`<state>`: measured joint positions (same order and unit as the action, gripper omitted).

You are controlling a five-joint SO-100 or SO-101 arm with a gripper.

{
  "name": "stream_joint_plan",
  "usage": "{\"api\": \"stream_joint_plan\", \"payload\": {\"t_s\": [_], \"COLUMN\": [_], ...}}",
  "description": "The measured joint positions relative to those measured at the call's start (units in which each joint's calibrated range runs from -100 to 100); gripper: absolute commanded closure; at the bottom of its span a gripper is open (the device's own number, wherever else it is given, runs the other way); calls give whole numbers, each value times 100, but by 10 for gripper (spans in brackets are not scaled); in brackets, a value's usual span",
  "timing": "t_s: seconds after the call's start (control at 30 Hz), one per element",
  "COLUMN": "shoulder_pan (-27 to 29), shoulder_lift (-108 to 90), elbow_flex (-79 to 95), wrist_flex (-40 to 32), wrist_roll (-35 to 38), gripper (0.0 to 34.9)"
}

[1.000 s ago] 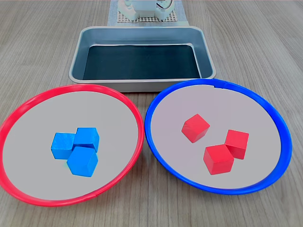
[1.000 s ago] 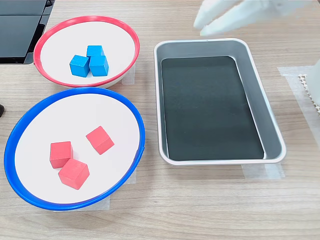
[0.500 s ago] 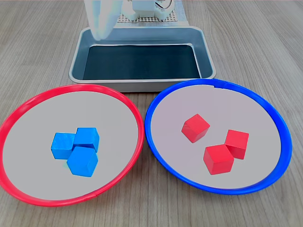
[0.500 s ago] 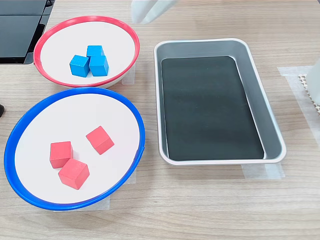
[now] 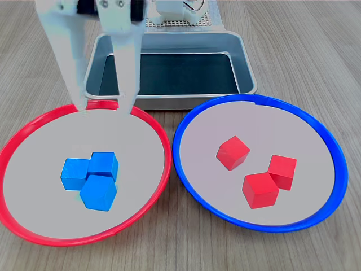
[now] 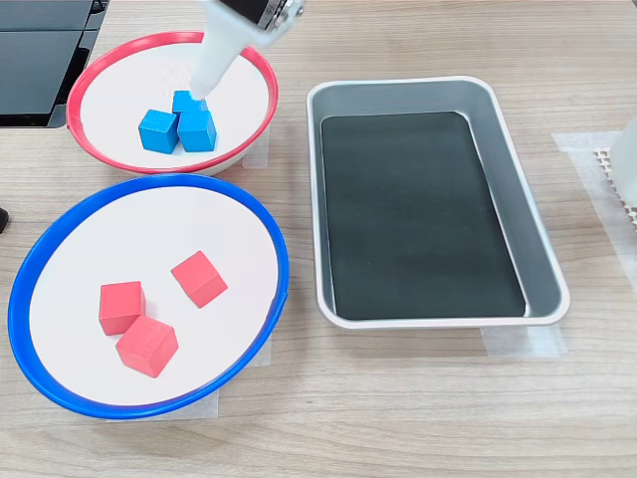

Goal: Relocate any misplaced blocks to their matching dishes.

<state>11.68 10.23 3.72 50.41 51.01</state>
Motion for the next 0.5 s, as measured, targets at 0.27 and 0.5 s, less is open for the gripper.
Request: {"api": "stream_joint_plan", "payload": {"t_s": [0.27,0.5], "shoulder_pan": [35,88], "shoulder_lift": [614,1270], "elbow_flex": [-263,-799], "wrist_flex": [-24,122], "wrist_roll": [737,821], "gripper": [142,135]}}
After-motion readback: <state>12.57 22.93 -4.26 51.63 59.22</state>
